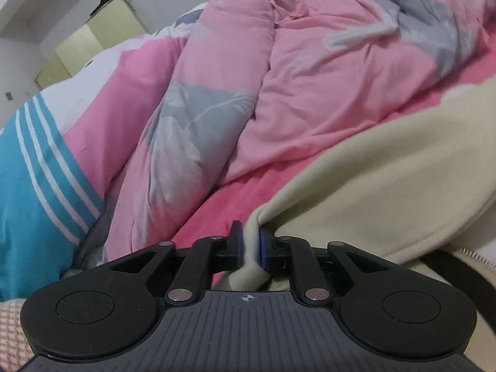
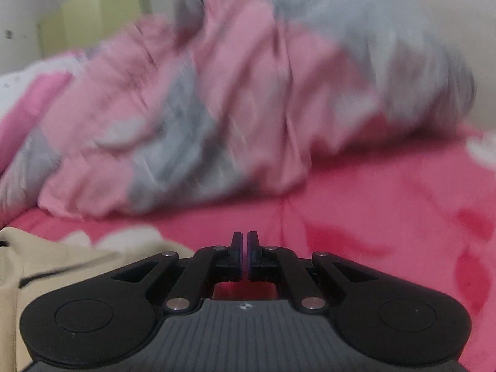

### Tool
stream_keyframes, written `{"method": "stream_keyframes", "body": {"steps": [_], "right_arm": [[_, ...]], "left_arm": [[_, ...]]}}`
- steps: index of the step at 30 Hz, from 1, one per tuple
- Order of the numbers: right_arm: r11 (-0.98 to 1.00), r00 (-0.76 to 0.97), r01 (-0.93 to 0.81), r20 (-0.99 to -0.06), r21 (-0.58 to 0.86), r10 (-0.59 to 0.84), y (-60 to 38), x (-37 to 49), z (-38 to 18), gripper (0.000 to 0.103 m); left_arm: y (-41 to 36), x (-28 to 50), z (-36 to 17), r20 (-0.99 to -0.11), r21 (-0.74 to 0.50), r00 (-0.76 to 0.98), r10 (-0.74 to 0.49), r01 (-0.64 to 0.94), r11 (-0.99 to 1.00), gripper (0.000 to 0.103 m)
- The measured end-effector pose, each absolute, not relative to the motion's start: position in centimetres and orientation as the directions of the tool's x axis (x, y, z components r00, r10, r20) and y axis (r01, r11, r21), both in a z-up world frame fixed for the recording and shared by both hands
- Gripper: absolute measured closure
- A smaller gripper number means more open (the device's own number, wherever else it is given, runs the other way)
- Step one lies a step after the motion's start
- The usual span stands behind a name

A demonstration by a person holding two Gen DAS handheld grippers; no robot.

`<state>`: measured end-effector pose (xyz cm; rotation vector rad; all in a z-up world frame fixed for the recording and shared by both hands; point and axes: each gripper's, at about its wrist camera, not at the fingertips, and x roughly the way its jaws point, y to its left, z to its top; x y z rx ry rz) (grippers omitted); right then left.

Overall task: Fold clothes
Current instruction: 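Lower the hoodie onto the bed and open both grippers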

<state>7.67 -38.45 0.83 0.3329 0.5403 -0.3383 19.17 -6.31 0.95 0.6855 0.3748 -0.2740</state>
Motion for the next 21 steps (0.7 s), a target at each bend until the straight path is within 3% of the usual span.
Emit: {"method": "stream_keyframes", "body": {"steps": [3, 5, 7, 9, 12, 16, 21], "right_arm": [[0.889, 0.794, 0.403, -0.567, 0.219, -0.220, -38.4, 6.5, 1.5, 0.093], [0.888, 0.799, 0.398, -0.562, 0.230, -0.213, -38.3, 4.5, 2.6, 0.063], [0.889, 0.812, 0.386, -0.548, 0.247, -0.200, -38.1, 2.0, 4.0, 0.056], [0.888, 0.823, 0.374, -0.538, 0.267, -0.185, -38.0, -1.0, 5.6, 0.053], [0.872, 0.845, 0.353, -0.516, 0.340, -0.141, -37.5, -6.6, 8.2, 0.037], [0.877, 0.873, 0.257, -0.487, 0.406, -0.030, -34.4, -14.6, 10.1, 0.013], [0.852, 0.852, 0.148, -0.502, 0.502, 0.148, -29.6, -23.7, 10.5, 0.005]], "left_arm": [[-5.7, 18.1, 1.7, -0.417, 0.580, 0.902, -0.112, 0.359, 0.731, 0.062], [-4.4, 17.2, 2.9, -0.439, 0.552, 0.889, -0.127, 0.379, 0.742, 0.046], [-3.1, 16.1, 4.1, -0.451, 0.532, 0.880, -0.145, 0.396, 0.748, 0.030], [-1.9, 14.5, 5.5, -0.447, 0.526, 0.881, -0.154, 0.399, 0.751, 0.021], [0.5, 10.9, 7.3, -0.448, 0.477, 0.873, -0.192, 0.415, 0.775, 0.006], [2.4, 5.0, 8.6, -0.453, 0.433, 0.849, -0.272, 0.476, 0.766, 0.002], [2.7, -1.8, 7.5, -0.488, 0.345, 0.784, -0.384, 0.578, 0.740, 0.002]]}}
